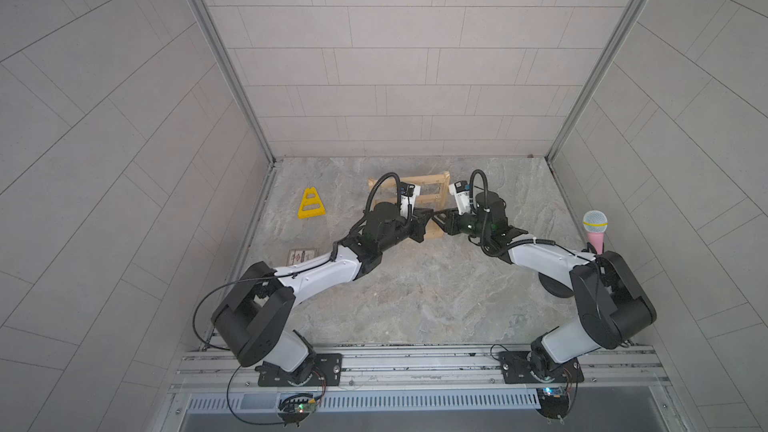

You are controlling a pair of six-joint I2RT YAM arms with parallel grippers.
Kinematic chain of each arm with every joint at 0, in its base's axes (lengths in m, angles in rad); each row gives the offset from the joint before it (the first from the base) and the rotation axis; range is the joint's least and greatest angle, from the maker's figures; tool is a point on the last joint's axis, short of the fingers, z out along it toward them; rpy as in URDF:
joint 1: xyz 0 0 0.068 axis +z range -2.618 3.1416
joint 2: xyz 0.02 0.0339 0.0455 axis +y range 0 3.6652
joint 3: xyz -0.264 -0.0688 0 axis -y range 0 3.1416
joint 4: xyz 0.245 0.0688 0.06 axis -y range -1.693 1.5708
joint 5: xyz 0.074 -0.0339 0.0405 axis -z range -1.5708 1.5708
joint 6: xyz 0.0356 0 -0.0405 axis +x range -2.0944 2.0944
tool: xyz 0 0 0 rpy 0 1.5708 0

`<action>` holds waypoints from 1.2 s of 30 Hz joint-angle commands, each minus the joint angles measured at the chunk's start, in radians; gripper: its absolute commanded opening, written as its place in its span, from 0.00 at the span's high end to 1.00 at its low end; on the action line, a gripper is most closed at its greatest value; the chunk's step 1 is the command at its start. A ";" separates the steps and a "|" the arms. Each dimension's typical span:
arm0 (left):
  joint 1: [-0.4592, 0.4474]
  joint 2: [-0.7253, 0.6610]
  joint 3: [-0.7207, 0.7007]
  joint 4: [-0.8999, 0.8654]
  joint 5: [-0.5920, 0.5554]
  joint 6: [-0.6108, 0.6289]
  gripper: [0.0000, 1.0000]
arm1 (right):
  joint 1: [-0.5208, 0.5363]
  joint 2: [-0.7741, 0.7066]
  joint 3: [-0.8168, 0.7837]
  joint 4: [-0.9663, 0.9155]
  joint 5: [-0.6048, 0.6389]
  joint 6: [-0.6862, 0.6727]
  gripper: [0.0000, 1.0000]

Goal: Hang the necklace on the jewelry display stand
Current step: Hang the necklace on the stand.

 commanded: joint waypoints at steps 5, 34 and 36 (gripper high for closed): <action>-0.005 -0.025 -0.016 0.035 -0.010 0.014 1.00 | 0.010 -0.003 -0.015 0.050 0.002 0.022 0.94; -0.025 0.060 0.049 -0.039 -0.156 0.018 0.94 | 0.002 -0.016 -0.034 -0.002 0.123 -0.021 0.96; -0.024 0.060 0.050 -0.038 -0.174 0.014 0.94 | 0.001 -0.007 -0.033 0.004 0.123 -0.020 0.96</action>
